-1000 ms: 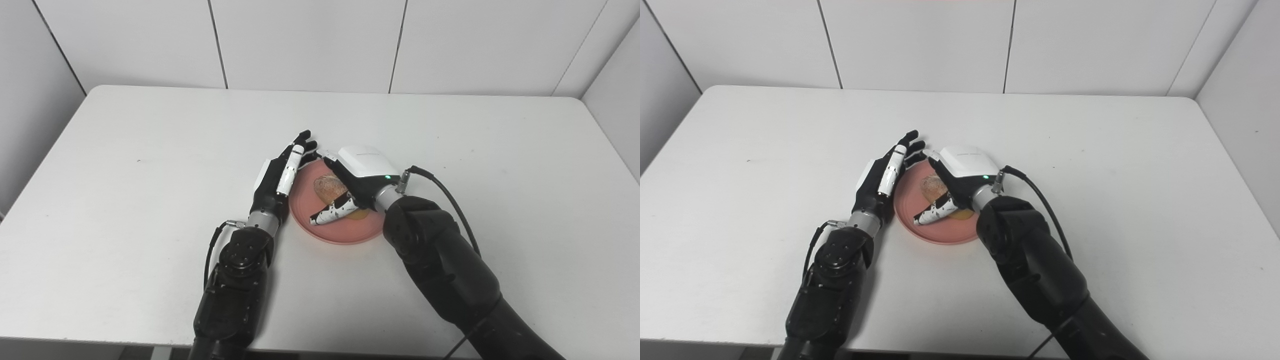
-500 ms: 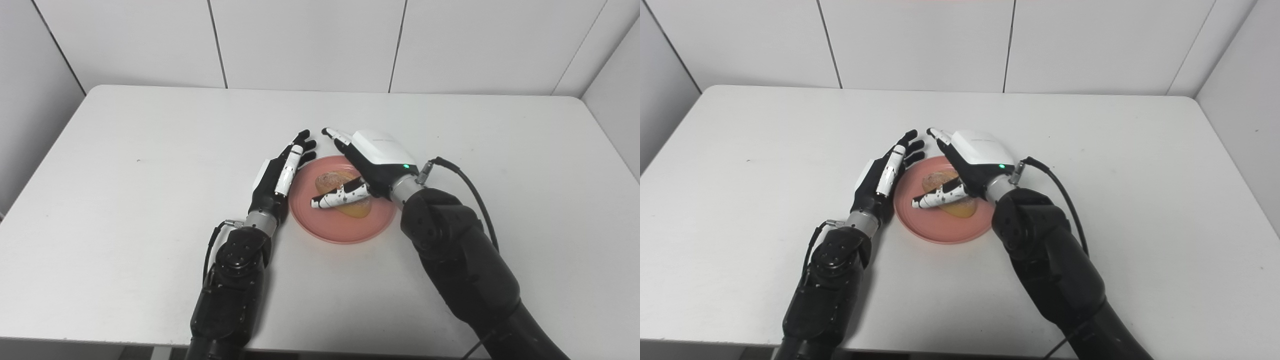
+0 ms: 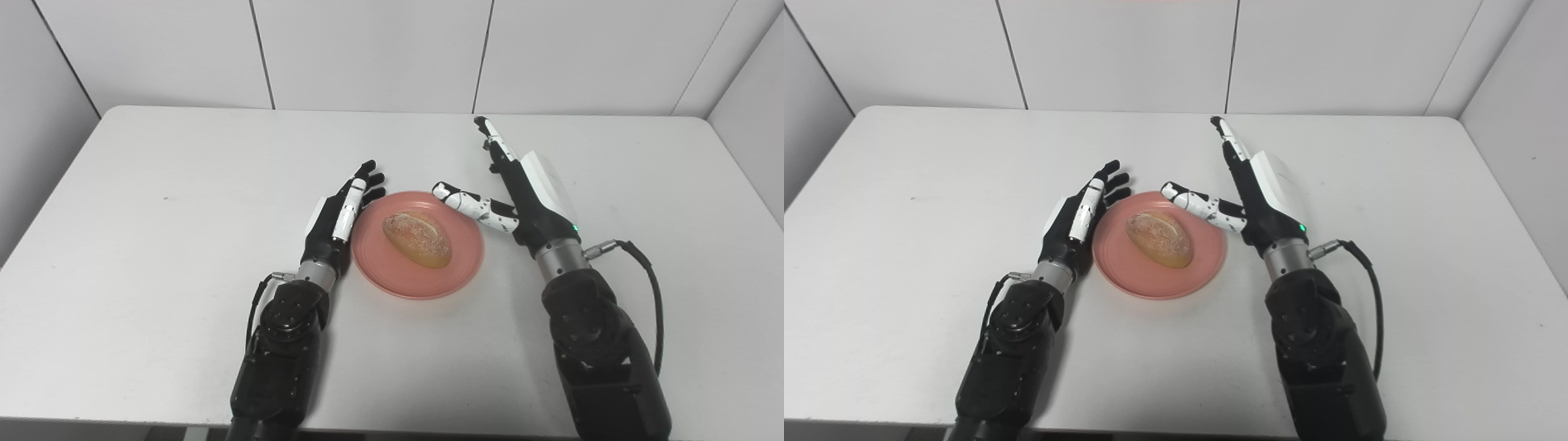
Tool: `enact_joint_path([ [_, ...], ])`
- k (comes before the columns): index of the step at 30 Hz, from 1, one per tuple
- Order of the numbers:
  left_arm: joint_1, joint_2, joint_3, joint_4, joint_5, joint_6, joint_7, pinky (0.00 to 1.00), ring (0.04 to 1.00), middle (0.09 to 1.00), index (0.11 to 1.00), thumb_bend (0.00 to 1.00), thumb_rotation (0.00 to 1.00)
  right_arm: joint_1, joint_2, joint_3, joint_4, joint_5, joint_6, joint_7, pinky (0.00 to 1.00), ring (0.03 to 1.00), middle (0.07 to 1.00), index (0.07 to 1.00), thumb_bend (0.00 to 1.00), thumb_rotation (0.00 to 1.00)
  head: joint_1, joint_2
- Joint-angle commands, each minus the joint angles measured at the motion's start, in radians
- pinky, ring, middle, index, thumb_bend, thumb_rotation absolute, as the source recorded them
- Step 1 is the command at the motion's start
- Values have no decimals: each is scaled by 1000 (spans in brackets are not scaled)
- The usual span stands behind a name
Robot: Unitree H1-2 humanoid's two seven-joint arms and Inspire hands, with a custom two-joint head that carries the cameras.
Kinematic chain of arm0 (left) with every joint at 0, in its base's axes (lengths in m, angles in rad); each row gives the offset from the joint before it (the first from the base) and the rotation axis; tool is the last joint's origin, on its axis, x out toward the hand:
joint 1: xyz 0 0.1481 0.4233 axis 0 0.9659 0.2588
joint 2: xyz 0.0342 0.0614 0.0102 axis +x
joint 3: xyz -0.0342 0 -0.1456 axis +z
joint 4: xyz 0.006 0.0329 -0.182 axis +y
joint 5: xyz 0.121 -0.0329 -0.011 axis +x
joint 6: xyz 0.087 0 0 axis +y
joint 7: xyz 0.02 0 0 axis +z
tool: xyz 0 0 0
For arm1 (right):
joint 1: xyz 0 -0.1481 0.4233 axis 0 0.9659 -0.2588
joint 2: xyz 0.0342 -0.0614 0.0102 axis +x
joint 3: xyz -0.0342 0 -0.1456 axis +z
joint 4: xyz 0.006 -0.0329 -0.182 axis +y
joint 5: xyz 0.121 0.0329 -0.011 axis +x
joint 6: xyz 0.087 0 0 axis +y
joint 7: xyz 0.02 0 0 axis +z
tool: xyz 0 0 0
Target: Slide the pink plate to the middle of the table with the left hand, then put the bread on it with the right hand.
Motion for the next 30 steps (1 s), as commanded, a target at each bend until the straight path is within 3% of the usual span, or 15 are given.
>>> enact_joint_path([
  [1,8,1,6,-22,-10,-3,-7,884,895,906,901,345,1000,11,18,-28,-28,37,-64,-68,855,938,975,975,748,988,-2,0],
  [8,54,-11,20,-84,-5,-20,19,899,914,930,926,341,1000,123,67,-96,61,201,-216,-207,856,919,936,927,550,1000,-4,-2],
  [14,106,-20,12,-132,19,-57,43,916,934,945,946,360,1000,186,124,-121,127,368,-332,-241,894,938,942,929,462,1000,0,-3],
  [20,163,-36,4,-190,45,-67,69,923,940,953,956,367,1000,212,146,-111,124,439,-319,-222,925,942,938,913,260,1000,-1,-4],
  [30,174,-25,-18,-203,90,-73,56,934,939,958,957,382,1000,218,150,-106,134,501,-296,-215,936,947,947,934,202,1000,-6,-2],
])
